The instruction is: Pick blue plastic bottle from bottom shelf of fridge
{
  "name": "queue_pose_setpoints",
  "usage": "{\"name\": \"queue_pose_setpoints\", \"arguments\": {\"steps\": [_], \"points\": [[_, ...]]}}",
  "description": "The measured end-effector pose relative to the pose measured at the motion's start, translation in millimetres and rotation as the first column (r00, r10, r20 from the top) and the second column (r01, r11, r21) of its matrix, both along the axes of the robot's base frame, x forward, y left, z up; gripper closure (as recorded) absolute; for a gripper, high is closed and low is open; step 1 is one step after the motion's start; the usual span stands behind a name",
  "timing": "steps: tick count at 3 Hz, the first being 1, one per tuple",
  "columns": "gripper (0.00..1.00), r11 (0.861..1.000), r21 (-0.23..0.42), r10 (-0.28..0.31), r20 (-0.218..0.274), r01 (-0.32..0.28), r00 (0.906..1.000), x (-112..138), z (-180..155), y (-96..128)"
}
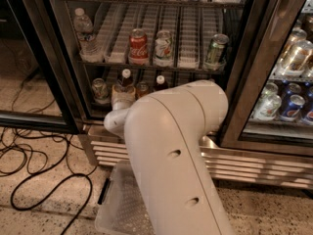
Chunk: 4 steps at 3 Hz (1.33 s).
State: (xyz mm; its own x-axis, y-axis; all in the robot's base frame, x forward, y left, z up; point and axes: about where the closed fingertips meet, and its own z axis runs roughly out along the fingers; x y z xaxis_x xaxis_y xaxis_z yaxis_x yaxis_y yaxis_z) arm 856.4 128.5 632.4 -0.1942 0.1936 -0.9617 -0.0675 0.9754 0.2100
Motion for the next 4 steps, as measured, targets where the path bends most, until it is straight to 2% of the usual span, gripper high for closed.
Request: {"name": "queue_pose_setpoints", "arguments": {"steps": [2,3,4], "points": [[1.0,1.0,-0.008,0.006,0.017,-0.006,0.9998,2.7,7.6,0.4],[1.0,0.999,0.028,0.019,-0.018,-0.019,0.9997,-21.1,11.9,4.9],[1.0,0.997,0.074,0.038,-0.033,-0.035,0.9987,-44.1,27.6,10.3]]}}
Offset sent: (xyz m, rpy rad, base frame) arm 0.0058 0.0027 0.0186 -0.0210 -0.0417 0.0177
